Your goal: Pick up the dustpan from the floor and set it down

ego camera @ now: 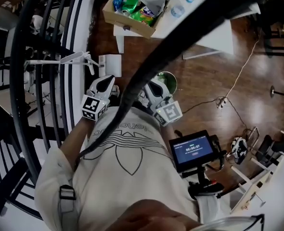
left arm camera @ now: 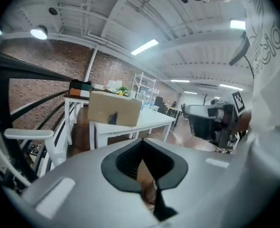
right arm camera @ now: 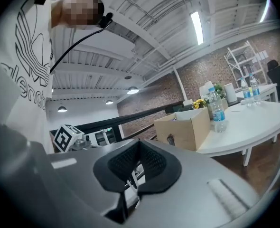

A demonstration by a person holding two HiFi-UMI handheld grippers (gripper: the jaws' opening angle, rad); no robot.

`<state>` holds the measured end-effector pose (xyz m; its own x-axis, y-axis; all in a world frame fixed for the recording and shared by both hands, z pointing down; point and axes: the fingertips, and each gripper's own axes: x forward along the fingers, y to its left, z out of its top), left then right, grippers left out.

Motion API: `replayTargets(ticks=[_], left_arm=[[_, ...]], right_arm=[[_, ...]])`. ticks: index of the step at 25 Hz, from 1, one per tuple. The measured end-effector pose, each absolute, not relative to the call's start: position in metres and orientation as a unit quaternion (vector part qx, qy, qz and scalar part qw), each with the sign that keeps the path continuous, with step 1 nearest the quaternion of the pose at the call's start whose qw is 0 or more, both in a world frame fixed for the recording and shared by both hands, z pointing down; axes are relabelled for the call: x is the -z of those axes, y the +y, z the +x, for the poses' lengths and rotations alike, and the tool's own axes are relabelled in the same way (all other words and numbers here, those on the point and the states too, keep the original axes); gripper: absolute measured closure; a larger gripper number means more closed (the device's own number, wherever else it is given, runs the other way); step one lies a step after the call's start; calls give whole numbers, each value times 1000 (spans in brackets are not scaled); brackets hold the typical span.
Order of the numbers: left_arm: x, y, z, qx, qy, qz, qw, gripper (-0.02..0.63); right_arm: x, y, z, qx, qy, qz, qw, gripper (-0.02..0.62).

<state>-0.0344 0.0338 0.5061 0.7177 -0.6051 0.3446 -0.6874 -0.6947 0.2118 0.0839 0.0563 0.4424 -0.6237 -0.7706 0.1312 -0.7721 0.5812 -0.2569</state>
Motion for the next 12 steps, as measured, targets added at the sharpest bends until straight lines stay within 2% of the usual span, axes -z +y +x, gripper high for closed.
replayTargets(ticks=[5,10,12], left_arm=[[-480,31,15,-128,-307,937,109,586],[-468,19,28,-110,-335,922,158,586],[-464,21,31,-112,-337,922,154,586]], right_arm=[[-440,58,85,-133,-890,437,8,594],[-436,57,84,-132,-892,432,-10,594],[-432,58,81,-130,-896,424,-13,595]])
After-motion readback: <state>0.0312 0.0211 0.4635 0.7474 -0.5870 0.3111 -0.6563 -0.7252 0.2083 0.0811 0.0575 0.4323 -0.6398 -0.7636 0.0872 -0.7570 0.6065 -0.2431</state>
